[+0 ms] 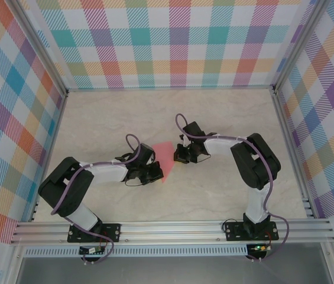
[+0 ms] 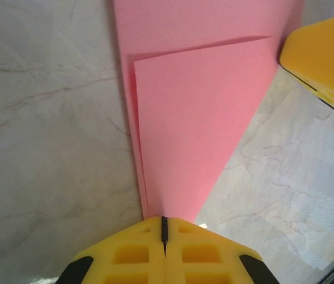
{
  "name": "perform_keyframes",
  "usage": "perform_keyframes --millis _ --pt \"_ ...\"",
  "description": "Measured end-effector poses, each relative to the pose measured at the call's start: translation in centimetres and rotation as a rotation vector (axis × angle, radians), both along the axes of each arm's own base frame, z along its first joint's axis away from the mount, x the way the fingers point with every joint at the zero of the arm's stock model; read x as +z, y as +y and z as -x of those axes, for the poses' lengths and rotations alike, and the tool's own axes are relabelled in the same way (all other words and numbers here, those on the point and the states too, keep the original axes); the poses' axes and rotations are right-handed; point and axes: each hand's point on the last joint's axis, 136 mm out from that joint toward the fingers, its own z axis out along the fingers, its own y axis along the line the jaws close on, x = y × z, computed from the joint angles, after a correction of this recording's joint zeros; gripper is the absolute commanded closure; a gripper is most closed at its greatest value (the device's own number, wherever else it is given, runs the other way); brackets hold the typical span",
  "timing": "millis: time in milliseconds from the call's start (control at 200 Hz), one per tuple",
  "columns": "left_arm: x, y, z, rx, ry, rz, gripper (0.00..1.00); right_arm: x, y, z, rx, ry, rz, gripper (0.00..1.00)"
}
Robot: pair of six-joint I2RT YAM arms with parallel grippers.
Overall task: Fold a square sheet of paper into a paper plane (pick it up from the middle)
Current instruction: Third fold the triangle at the center of the table.
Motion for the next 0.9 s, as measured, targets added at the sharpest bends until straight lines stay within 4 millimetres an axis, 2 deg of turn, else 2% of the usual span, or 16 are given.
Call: perform_keyframes --millis 190,305,430,545,765,900 --pt "2.7 -0.5 -0.5 -0.005 -0.066 0.056 1.0 0.2 0.1 1.9 0.018 0.008 -0.004 1.0" --pt "3.2 -0.9 -0.6 -0.013 -0.078 0.08 1.0 1.1 0.2 2.5 0.026 0.001 -0.013 1.0" --pt "2.5 -0.9 -0.4 -0.016 -0.06 0.07 1.0 2.2 0.4 2.4 0.03 -0.022 -0.029 1.0" --pt "1.0 -0.2 0.1 -0.009 -0.028 0.034 1.0 2.8 0.7 2.6 0.04 -0.034 -0.041 1.0" --pt "-0.5 0.7 0.8 0.002 0.009 -0.017 1.0 2.9 2.5 4.6 0.107 -0.021 -0.059 1.0" --pt "-0.6 0.8 0.8 0.002 0.011 -0.019 1.0 1.8 3.6 5.9 0.151 0.01 -0.064 1.0"
